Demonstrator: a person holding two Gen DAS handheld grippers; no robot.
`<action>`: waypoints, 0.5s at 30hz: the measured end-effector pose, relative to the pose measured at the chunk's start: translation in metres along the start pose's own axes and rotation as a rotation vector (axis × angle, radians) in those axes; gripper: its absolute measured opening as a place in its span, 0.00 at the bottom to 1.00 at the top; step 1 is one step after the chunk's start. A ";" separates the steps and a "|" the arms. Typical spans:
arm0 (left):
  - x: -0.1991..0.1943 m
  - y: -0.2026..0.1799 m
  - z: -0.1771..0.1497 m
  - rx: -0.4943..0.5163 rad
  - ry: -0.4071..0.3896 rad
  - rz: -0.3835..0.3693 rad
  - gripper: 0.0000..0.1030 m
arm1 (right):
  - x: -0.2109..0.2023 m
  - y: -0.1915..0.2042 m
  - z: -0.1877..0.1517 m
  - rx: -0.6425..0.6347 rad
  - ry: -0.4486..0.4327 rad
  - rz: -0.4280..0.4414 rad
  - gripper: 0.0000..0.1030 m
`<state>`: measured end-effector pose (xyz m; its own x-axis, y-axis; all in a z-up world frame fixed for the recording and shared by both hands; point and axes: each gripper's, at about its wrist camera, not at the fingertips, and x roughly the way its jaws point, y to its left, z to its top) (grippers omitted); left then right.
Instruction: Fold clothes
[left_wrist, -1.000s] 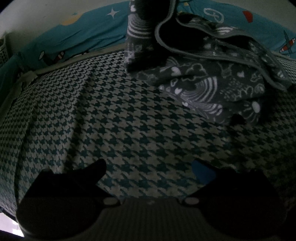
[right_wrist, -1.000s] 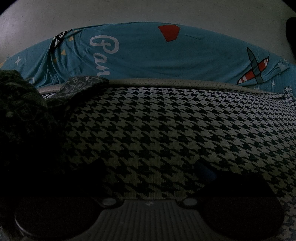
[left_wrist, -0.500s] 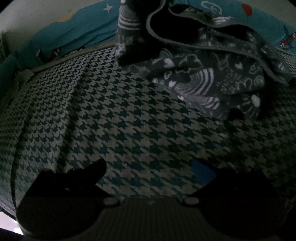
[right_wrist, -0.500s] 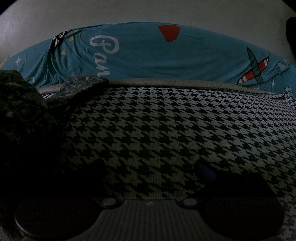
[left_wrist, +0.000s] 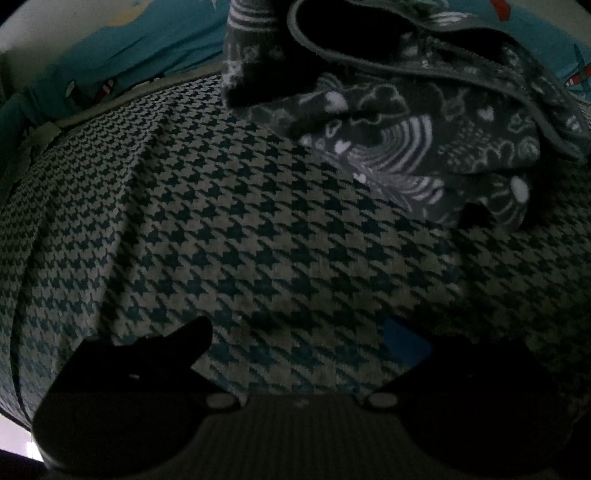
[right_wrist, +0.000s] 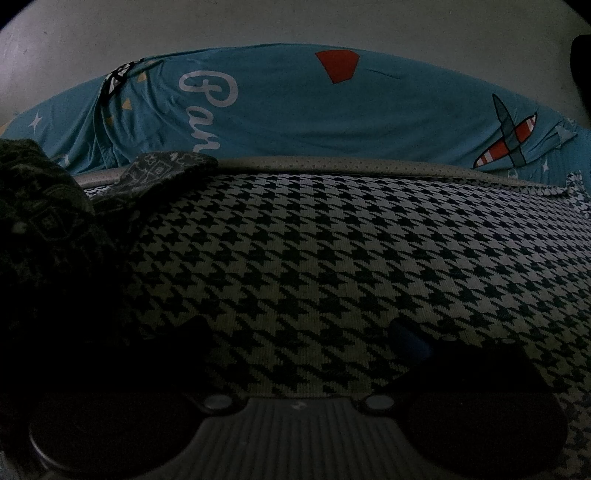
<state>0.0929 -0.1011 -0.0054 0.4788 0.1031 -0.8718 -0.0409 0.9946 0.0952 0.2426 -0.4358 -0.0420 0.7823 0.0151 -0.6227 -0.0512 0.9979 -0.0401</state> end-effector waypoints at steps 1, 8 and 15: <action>0.000 0.000 0.000 0.001 0.001 -0.002 1.00 | 0.000 0.000 0.000 0.000 0.000 0.000 1.00; 0.003 0.004 0.000 -0.003 0.005 -0.008 1.00 | 0.000 0.001 0.001 -0.005 0.013 0.004 1.00; 0.004 0.005 0.000 -0.009 0.008 -0.014 1.00 | -0.003 0.004 0.006 -0.017 0.078 0.003 1.00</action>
<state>0.0948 -0.0959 -0.0081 0.4728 0.0894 -0.8766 -0.0420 0.9960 0.0790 0.2435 -0.4311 -0.0358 0.7315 0.0121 -0.6817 -0.0642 0.9966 -0.0512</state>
